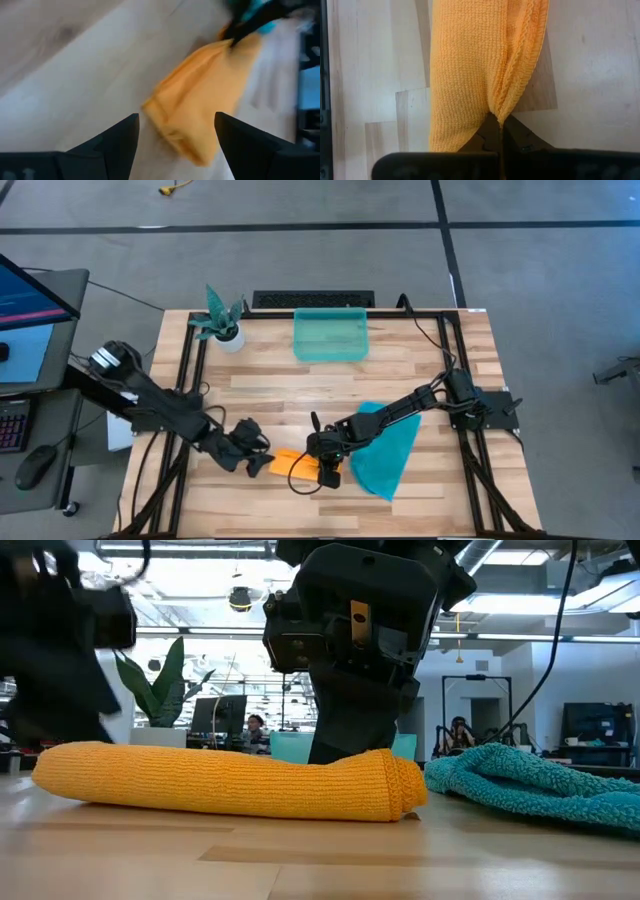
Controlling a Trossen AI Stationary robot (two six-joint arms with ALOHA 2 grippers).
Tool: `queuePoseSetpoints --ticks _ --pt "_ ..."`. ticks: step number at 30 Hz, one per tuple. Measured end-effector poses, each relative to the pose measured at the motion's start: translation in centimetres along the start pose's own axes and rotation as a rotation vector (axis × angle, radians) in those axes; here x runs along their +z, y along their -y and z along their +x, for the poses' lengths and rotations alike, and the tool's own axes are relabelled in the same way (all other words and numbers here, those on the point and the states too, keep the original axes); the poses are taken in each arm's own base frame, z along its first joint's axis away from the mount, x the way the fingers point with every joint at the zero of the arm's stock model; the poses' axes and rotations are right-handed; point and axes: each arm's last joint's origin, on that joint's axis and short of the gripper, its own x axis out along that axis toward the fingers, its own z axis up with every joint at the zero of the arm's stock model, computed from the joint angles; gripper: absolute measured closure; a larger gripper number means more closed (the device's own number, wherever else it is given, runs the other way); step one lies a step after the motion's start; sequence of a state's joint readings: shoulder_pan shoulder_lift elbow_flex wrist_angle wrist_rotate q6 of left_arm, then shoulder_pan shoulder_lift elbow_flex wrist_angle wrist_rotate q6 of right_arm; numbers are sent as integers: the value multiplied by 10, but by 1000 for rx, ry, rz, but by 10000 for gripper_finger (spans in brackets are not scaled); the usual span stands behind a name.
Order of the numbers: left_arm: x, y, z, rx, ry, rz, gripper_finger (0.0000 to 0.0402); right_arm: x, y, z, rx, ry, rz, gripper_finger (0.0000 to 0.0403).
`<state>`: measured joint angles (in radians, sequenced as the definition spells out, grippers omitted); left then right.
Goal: Roll microfiber towels into tight, uniform cylinder then place into a basket
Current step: Put the yellow microfiber cloth into the blue bin
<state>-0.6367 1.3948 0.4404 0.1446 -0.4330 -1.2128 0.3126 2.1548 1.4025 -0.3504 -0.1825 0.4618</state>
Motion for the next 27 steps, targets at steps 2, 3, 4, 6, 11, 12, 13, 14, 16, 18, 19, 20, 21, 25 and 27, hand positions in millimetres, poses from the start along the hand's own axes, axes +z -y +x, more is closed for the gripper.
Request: queuePoseSetpoints --ticks 2,3,4,6,11,12,13,14,16,18,19,20,21,25,27 --pt "-2 -3 9 14 -27 -28 150 0 0 0 0 0 0 389" --pt "-3 -4 14 10 -37 -41 150 0 0 0 0 0 0 388" --pt "-3 -5 18 9 -48 -47 150 0 0 0 0 0 0 387" --pt "-3 -6 25 0 -49 -47 150 0 0 0 0 0 0 386" --pt "-2 -3 35 -65 -48 -18 151 0 0 0 0 0 0 389" --pt "-2 -3 36 -71 -50 -16 151 0 0 0 0 0 0 389" --pt "-2 -3 36 -75 -51 -13 151 0 0 0 0 0 1 389" --pt "-2 -2 37 -77 -51 -12 151 0 0 0 0 0 1 388" --pt "-3 -2 37 -80 -57 -12 156 0 0 0 0 1 1 387" --pt "-3 -2 37 -85 -70 -6 171 0 0 0 0 0 1 389" --pt "-3 -3 37 -85 -73 1 181 0 0 0 0 0 1 390" --pt "-4 -3 38 -85 -75 9 194 0 0 0 -1 0 1 391" --pt "-4 -2 38 -88 -78 20 209 0 0 0 -1 0 1 391" --pt "-5 -2 38 -98 -94 52 285 0 0 0 -15 5 1 390" --pt "-5 -2 37 -104 -93 68 329 0 1 0 -20 8 0 390"
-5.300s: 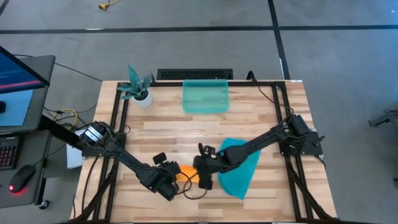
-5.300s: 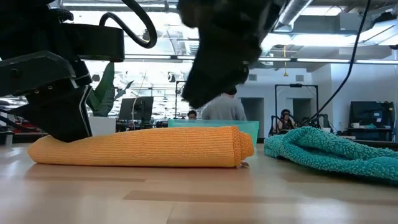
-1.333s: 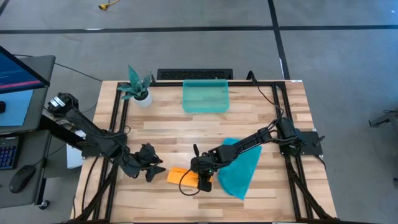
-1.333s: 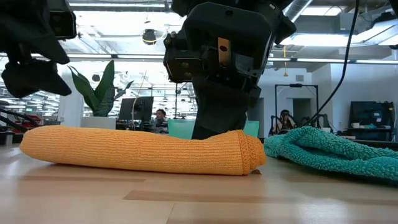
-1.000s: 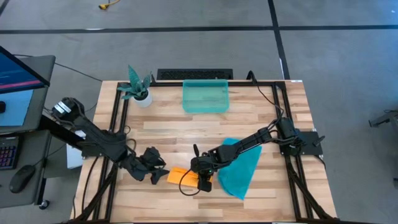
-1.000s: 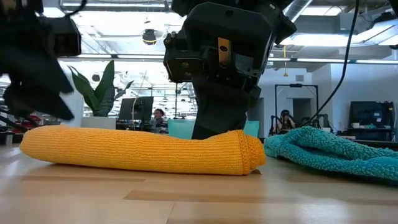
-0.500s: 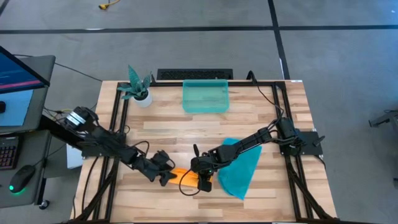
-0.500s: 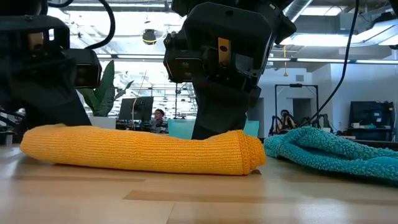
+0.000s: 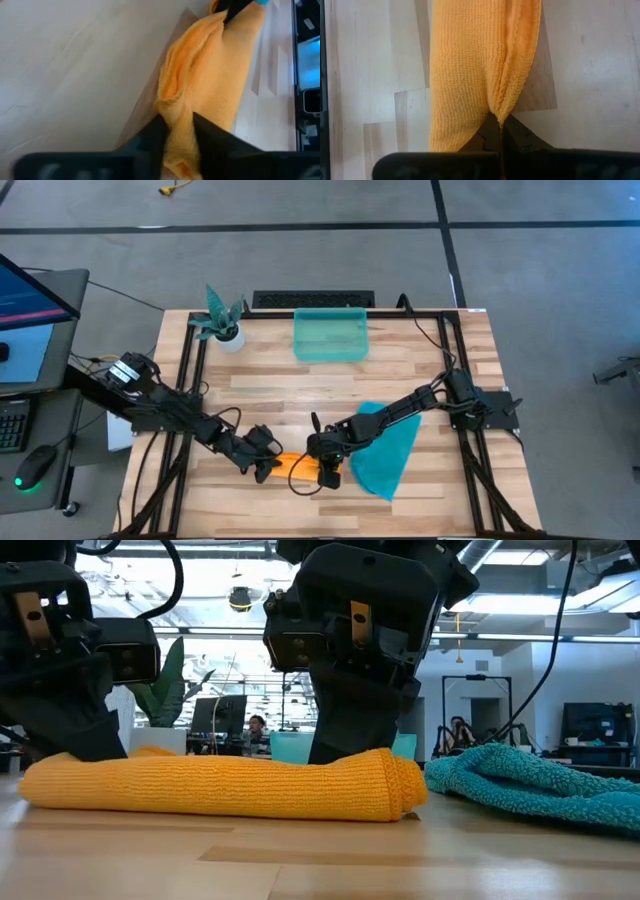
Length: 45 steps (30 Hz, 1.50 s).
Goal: Roll microfiber towels into tight, uniform cylinder then place into a basket
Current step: Put the yellow microfiber cloth into the blue bin
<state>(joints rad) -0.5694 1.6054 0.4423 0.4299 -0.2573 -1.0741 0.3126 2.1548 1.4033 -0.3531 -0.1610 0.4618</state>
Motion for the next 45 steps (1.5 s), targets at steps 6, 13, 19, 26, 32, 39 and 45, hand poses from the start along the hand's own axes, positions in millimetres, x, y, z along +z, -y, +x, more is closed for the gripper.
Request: queuePoseSetpoints --ticks 6,13,19,26,32,39,45 --pt "2 2 -2 -13 10 36 385 2 -2 -6 -21 25 -27 390" --pt "15 6 -14 -20 73 103 388 4 -4 -29 -158 93 -81 392" --pt "40 -2 -31 55 135 137 394 6 2 -44 -269 100 -129 392" --pt "72 -20 -41 118 193 183 393 16 26 -63 -348 100 -120 392" --pt "99 -43 -42 189 214 239 392 26 52 -91 -403 111 -98 393" --pt "148 -60 -52 228 296 313 391 36 86 -134 -469 149 -92 392" --pt "190 -70 -68 260 380 379 391 43 124 -161 -524 167 -111 392"
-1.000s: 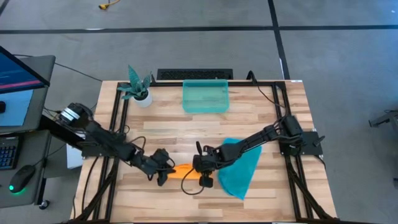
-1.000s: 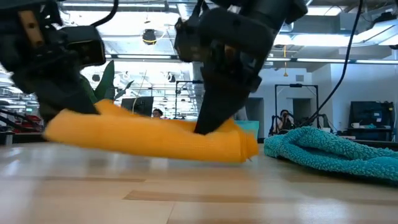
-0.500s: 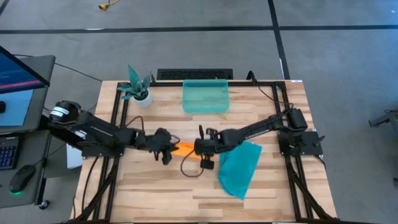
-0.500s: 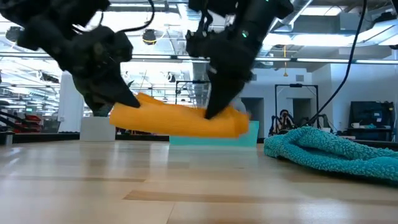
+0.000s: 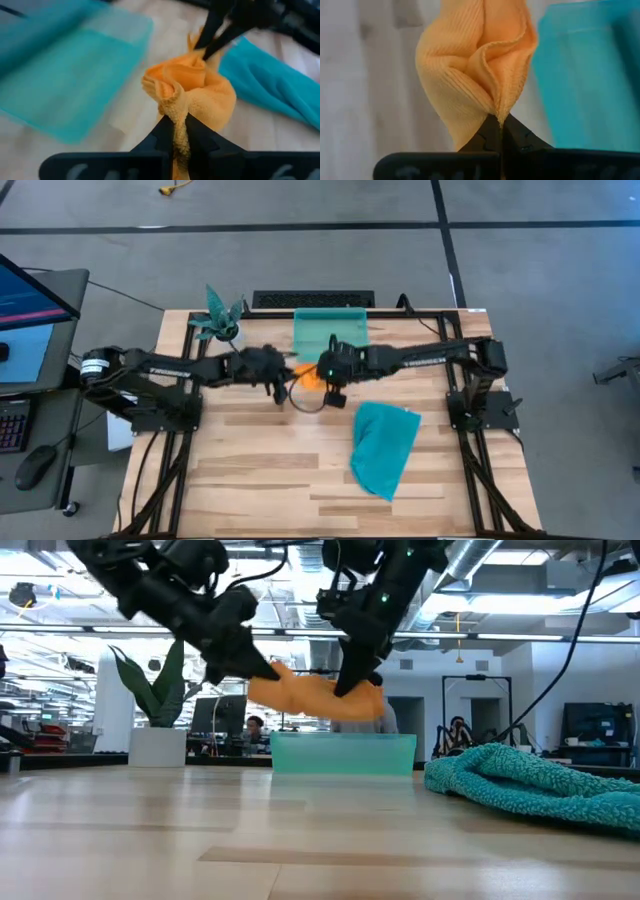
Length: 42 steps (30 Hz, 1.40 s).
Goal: Roll microfiber towels into tight, uniform cylinder then place into a basket
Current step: Put the yellow microfiber cloth into the blue bin
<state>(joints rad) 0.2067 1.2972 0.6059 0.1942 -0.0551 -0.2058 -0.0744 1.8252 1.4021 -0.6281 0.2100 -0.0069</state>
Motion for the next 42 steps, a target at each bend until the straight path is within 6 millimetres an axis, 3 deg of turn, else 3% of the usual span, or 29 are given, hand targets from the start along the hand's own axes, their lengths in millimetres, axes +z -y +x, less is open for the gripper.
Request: queuePoseSetpoints --ticks 9,20,24,34,42 --pt "26 -46 10 127 39 7 391 -4 71 11 -74 0 33 392" --pt "49 -96 78 224 -69 35 391 -17 125 15 -92 -21 56 393" --pt "48 -113 93 216 -138 -12 391 -25 146 21 -65 -26 74 393" --pt "43 -120 99 236 -173 -17 391 -42 174 45 -23 -65 85 393" --pt "58 -138 95 316 -120 10 391 -44 196 43 -69 5 119 393"
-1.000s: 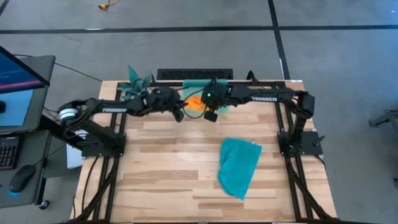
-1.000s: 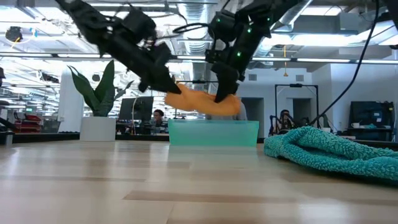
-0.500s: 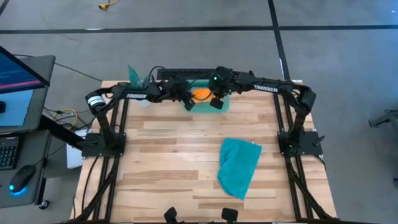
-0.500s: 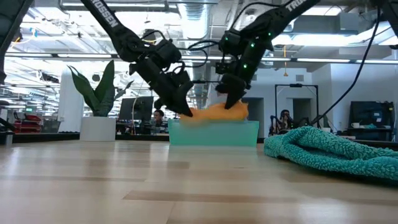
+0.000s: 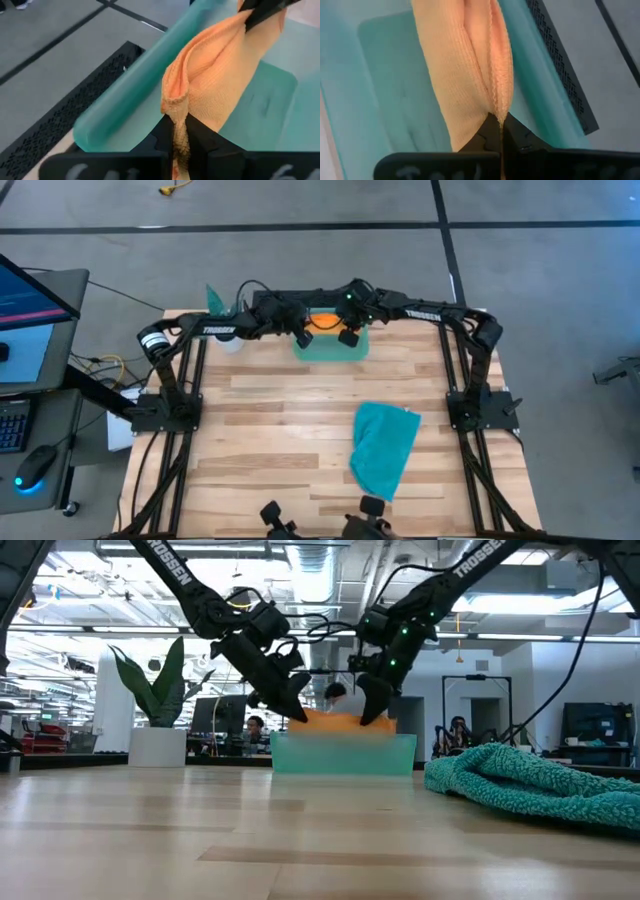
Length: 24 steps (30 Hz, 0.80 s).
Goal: Roll microfiber towels into tight, uniform cylinder then place into a basket
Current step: Put the yellow microfiber cloth into the blue bin
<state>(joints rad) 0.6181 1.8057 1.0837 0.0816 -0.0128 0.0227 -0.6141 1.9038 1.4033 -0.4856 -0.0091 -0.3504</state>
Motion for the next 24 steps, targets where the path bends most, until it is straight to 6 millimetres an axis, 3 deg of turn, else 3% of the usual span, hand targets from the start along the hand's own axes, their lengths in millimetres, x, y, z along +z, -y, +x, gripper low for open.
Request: queuePoseSetpoints --ticks 10,24 --pt "-18 -4 24 13 -39 2 391 -10 9 19 35 -31 -17 393" --pt "-20 -9 26 57 -51 -1 390 -11 13 26 14 -24 -68 393"
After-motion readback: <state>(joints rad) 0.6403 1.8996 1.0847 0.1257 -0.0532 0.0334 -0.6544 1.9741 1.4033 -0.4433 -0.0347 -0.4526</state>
